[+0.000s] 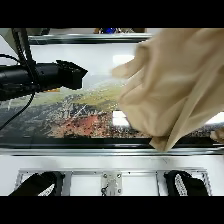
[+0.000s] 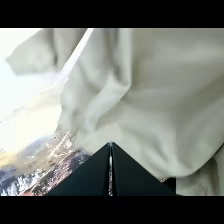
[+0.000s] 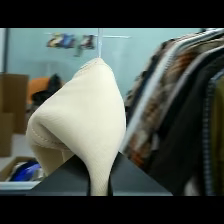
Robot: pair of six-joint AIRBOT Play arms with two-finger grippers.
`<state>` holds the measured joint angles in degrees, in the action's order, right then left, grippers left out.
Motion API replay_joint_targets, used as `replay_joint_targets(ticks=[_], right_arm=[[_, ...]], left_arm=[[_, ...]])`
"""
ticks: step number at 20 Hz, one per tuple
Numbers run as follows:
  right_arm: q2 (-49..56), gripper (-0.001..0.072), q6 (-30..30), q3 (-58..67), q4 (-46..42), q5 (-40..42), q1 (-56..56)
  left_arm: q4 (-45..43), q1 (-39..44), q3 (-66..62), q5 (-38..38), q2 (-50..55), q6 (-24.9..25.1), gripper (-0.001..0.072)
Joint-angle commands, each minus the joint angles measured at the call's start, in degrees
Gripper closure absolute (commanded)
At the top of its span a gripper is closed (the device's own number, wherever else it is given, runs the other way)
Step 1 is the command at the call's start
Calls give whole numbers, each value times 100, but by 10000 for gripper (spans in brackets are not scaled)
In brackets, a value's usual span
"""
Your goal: Fold the clothes and pants, and hang the long-sleeved shirts on hangers.
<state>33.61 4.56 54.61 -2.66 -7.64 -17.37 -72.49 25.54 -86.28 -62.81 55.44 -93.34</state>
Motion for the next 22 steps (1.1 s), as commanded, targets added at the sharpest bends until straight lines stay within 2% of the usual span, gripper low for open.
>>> replay_joint_targets(ticks=[1, 4, 7, 9, 11, 15, 22], right_arm=[[-170, 695, -295, 11, -446, 2033, -4], [-264, 695, -1045, 26, -448, 3021, -4], [-177, 695, -1019, 216, -763, 3591, -33], [55, 695, -844, 544, -1104, 3567, -282], [341, 695, -713, 1014, -1054, 3534, -616], [907, 695, -713, 1937, -892, 2761, -1569], [1290, 695, -785, 2330, 289, 2511, -2907]], left_arm=[[-9, -7, -7, 0, 4, 13, 690], [-9, -7, -7, 0, 4, 17, 690], [-7, -7, -7, 2, 4, 59, 690], [-9, -7, -7, 0, 4, 59, 690], [-9, -7, -7, 0, 4, 59, 690], [-9, -7, -7, 0, 4, 186, 690], [-11, -7, -7, 2, 4, 214, 690]])
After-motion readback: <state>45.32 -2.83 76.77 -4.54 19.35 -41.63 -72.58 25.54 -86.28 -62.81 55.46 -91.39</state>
